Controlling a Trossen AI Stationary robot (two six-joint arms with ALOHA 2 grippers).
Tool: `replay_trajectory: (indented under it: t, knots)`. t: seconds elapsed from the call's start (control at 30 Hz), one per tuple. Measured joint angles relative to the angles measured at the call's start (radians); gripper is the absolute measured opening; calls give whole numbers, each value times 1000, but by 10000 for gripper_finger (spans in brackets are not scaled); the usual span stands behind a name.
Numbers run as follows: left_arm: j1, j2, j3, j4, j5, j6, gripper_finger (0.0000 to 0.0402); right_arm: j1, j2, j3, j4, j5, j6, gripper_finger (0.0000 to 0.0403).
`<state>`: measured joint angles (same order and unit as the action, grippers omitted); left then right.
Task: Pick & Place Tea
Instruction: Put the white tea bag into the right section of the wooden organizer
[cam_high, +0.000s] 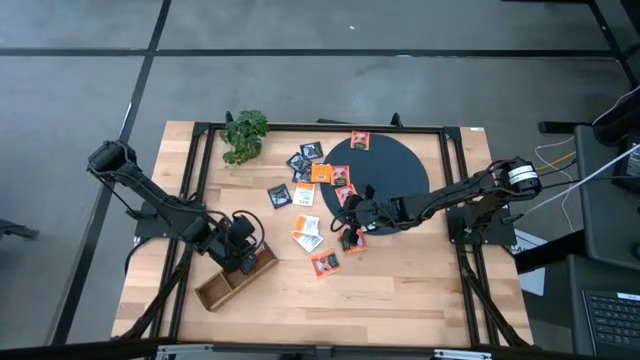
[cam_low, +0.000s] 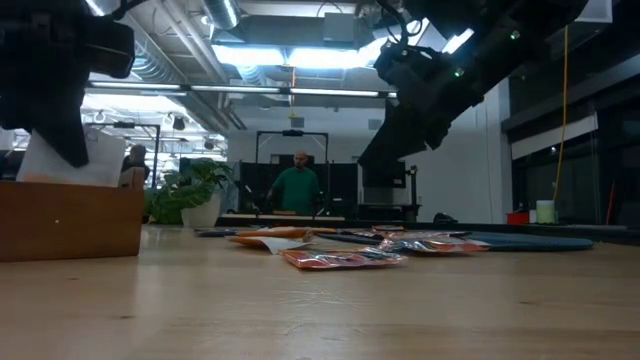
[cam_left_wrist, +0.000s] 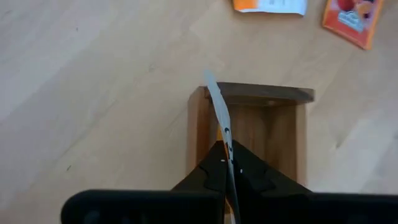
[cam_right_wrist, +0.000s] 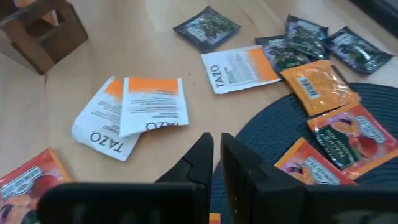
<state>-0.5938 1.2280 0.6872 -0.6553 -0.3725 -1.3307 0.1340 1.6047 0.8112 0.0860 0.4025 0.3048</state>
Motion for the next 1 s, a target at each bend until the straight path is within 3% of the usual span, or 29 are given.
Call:
replay_trajectory:
  t: [0.3, 0.8, 1.0]
  knots:
    - [0, 11, 0, 1, 23, 31, 11, -25, 0, 0, 15, 9, -76, 36]
    - [0, -17, 1, -9, 8, 13, 91, -27, 0, 1, 37, 5, -107, 36]
    - [0, -110, 97, -197, -99, 74, 97, -27, 1, 1, 37, 4, -129, 36]
